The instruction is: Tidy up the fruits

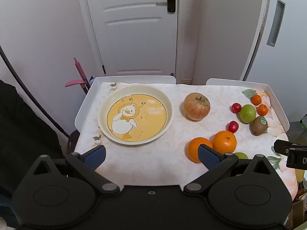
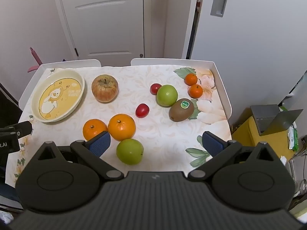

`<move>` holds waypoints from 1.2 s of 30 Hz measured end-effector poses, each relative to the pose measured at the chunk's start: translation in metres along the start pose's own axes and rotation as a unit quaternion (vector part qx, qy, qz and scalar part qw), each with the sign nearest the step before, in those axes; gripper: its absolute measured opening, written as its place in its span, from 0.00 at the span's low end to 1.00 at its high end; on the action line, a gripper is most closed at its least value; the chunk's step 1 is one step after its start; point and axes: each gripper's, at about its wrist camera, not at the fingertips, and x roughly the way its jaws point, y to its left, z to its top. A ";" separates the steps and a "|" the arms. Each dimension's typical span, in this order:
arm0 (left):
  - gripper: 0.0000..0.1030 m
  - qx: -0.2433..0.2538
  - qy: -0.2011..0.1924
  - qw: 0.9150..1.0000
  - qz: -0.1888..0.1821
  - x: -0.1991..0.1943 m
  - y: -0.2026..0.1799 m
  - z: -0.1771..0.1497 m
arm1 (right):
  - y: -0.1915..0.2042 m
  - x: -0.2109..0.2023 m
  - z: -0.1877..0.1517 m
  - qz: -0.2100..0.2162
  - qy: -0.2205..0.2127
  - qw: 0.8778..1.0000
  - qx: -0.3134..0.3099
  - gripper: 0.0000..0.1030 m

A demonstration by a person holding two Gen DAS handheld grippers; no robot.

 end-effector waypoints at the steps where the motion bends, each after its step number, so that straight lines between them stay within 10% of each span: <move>1: 1.00 0.000 -0.001 1.000 0.000 -0.001 0.001 0.000 | 0.000 0.000 0.000 -0.001 0.000 1.000 0.000 1.00; 36: 1.00 0.002 -0.005 1.000 -0.003 -0.003 0.004 0.000 | 0.005 -0.011 -0.006 -0.003 -0.001 1.000 0.004 1.00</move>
